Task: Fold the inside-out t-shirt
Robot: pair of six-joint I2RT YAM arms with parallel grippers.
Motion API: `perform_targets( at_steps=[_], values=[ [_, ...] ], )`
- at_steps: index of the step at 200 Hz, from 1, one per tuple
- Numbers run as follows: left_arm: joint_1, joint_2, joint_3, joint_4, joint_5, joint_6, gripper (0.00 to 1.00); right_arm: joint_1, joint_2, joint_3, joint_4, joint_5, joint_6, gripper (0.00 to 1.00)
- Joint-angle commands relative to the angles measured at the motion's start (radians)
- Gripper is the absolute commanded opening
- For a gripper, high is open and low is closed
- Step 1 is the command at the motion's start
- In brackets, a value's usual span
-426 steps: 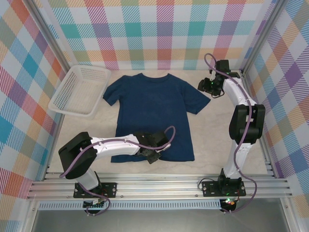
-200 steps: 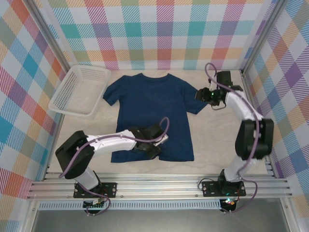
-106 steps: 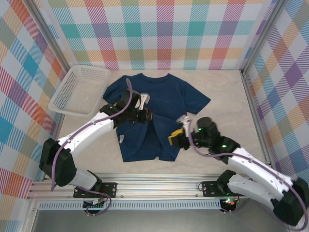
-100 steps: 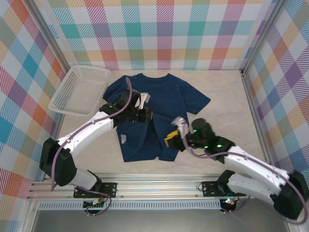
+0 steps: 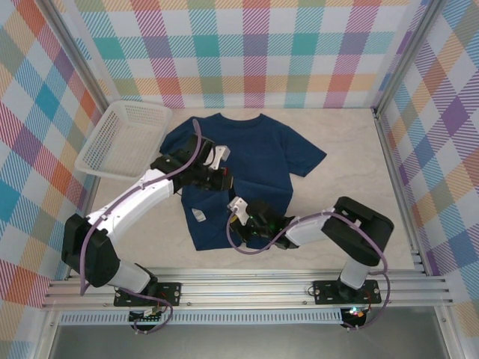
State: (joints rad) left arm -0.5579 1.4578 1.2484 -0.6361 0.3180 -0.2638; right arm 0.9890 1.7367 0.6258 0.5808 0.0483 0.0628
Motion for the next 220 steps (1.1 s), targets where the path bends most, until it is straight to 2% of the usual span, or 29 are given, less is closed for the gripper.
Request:
perform_targets(
  at_steps=[1, 36, 78, 127, 163, 187, 220],
  values=[
    [0.028, -0.019, 0.039, -0.046, 0.017, 0.033, 0.00, 0.006, 0.052, 0.030, 0.148, 0.107, 0.009, 0.08],
    [0.037, -0.051, 0.037, -0.063, 0.005, 0.054, 0.00, -0.003, 0.084, 0.087, 0.071, 0.318, 0.039, 0.06],
    [0.038, -0.080, 0.041, -0.059, 0.068, 0.070, 0.00, -0.024, 0.090, 0.150, -0.093, 0.508, 0.133, 0.05],
    [0.038, -0.087, 0.106, -0.043, 0.163, 0.053, 0.00, 0.009, 0.147, 0.185, -0.090, 0.489, 0.030, 0.07],
    [0.038, -0.098, 0.120, -0.053, 0.168, 0.050, 0.00, 0.013, 0.183, 0.233, -0.092, 0.376, 0.011, 0.09],
    [0.038, -0.098, 0.108, -0.052, 0.169, 0.051, 0.00, 0.014, 0.197, 0.283, -0.108, 0.306, 0.040, 0.12],
    [0.038, -0.112, 0.109, -0.068, 0.160, 0.060, 0.00, -0.046, 0.211, 0.339, -0.151, 0.340, 0.153, 0.13]
  ],
)
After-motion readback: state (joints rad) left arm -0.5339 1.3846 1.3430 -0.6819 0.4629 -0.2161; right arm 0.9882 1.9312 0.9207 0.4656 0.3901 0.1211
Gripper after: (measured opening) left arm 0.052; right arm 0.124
